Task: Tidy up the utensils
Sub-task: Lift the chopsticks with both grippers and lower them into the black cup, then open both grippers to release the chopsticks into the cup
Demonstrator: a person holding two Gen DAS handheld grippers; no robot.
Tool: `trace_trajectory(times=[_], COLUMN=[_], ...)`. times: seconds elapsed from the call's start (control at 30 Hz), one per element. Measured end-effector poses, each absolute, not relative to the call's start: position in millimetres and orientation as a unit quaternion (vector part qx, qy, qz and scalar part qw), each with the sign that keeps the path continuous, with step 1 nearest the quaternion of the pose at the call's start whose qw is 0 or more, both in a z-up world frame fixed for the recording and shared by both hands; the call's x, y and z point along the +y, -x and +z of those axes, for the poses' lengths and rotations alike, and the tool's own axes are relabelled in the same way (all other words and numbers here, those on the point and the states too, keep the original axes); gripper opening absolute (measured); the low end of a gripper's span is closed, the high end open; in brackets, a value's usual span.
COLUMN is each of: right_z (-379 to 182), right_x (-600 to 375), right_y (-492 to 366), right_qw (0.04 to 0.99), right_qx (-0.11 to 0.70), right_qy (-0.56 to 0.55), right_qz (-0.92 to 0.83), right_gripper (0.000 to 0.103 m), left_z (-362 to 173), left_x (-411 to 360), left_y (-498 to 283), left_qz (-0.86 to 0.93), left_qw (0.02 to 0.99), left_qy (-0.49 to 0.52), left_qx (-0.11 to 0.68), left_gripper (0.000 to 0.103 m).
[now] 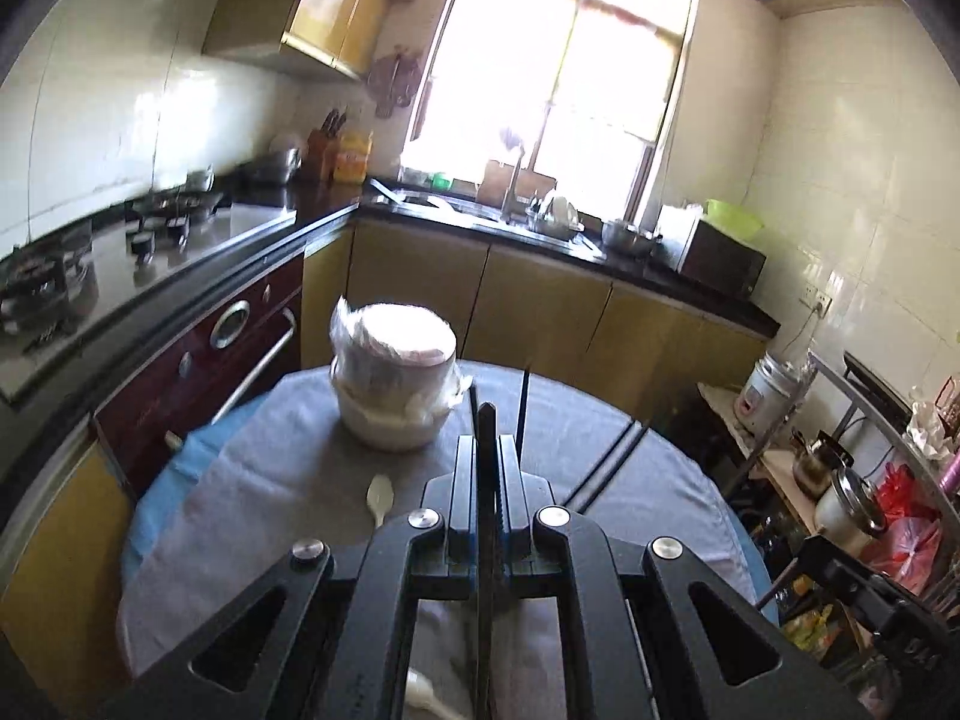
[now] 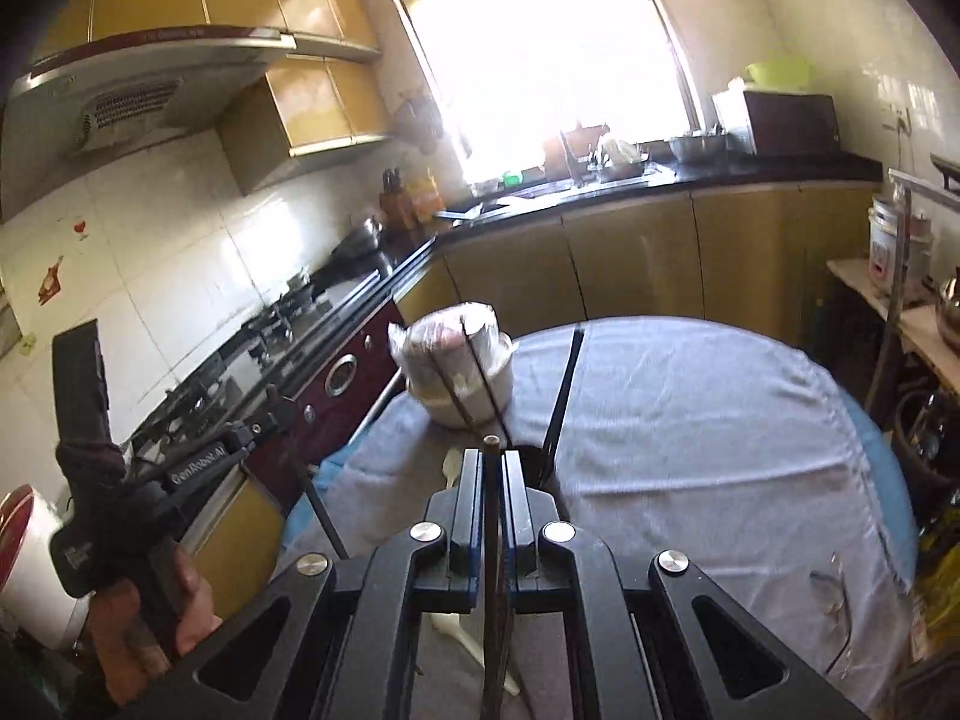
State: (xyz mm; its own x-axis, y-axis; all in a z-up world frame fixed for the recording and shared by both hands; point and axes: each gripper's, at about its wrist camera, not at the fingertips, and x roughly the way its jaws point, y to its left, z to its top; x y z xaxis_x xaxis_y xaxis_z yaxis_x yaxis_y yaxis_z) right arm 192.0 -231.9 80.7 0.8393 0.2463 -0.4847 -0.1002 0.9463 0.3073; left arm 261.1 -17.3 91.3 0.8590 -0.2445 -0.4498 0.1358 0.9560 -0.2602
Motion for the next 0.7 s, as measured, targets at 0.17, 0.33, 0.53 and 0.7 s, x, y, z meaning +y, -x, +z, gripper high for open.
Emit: trace_trajectory(times=[0.17,0.33,0.53,0.7], right_z=[99,116,123,115], right_x=[-240,-248,-247,-242], right_y=[-215,-242,-283,-310], right_qw=[0.953,0.959,0.964,0.965], right_qx=[0.25,0.224,0.208,0.206], right_qy=[-0.146,-0.156,-0.152,-0.151], right_qz=[0.088,0.08,0.07,0.066], right_gripper=[0.006,0.006,0.006,0.006], left_z=[106,118,114,98], left_x=[-24,-25,-29,-35], left_y=[-293,-326,-362,-377], left_qz=[-0.097,-0.089,-0.086,-0.083], left_qw=[0.963,0.965,0.964,0.965], left_qy=[0.123,0.148,0.161,0.156], left_qx=[0.221,0.198,0.196,0.196], left_gripper=[0.005,0.005,0.005,0.005])
